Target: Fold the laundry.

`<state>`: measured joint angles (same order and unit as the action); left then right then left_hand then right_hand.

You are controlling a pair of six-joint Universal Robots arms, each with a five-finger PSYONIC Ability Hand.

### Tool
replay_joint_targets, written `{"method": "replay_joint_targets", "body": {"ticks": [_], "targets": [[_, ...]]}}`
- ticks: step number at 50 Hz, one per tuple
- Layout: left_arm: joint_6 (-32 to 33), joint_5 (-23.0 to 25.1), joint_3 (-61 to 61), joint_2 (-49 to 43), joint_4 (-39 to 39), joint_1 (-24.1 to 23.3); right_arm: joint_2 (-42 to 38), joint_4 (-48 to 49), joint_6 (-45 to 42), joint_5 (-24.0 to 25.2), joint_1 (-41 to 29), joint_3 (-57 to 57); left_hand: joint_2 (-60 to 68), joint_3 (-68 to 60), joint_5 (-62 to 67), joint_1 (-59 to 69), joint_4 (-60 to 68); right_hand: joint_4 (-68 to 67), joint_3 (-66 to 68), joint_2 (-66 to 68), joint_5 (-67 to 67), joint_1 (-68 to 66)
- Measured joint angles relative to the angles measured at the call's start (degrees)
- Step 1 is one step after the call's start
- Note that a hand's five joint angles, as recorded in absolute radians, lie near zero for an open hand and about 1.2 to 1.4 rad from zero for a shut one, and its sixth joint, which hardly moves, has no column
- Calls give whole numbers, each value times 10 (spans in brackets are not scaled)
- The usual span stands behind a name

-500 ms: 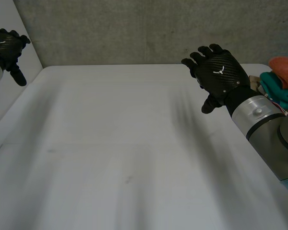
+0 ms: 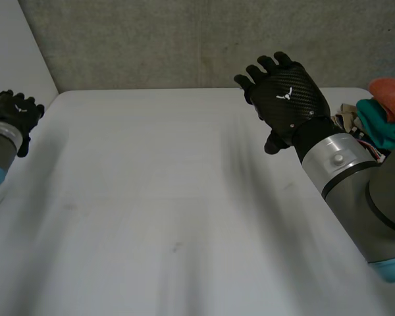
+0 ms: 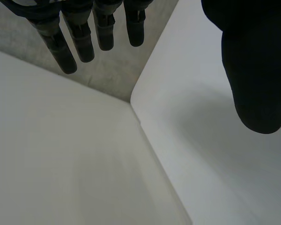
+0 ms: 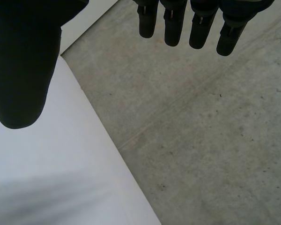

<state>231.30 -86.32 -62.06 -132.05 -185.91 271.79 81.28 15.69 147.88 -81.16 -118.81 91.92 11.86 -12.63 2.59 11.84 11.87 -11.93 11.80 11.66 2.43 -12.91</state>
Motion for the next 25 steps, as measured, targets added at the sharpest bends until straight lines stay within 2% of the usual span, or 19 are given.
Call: {"method": "replay_joint_targets", "body": {"ticks": [5,9,15,21,25], "targets": [[-44,1,0,-35,-90,13,-11,-3,0,-4,-1,-3,0,0,0,0,0,0,0,0,0,0],[-75,-7,-4,-42,-116,20,-17,-7,-1,-9,0,-6,0,0,0,0,0,0,0,0,0,0],[-88,-4,-30,-15,-52,32,-22,-12,0,-11,2,-11,0,0,0,0,0,0,0,0,0,0],[-86,39,-84,35,29,55,-34,-29,-1,-4,5,-21,0,0,0,0,0,0,0,0,0,0],[-91,68,-125,73,46,70,-42,-44,-2,3,8,-29,0,0,0,0,0,0,0,0,0,0]]}}
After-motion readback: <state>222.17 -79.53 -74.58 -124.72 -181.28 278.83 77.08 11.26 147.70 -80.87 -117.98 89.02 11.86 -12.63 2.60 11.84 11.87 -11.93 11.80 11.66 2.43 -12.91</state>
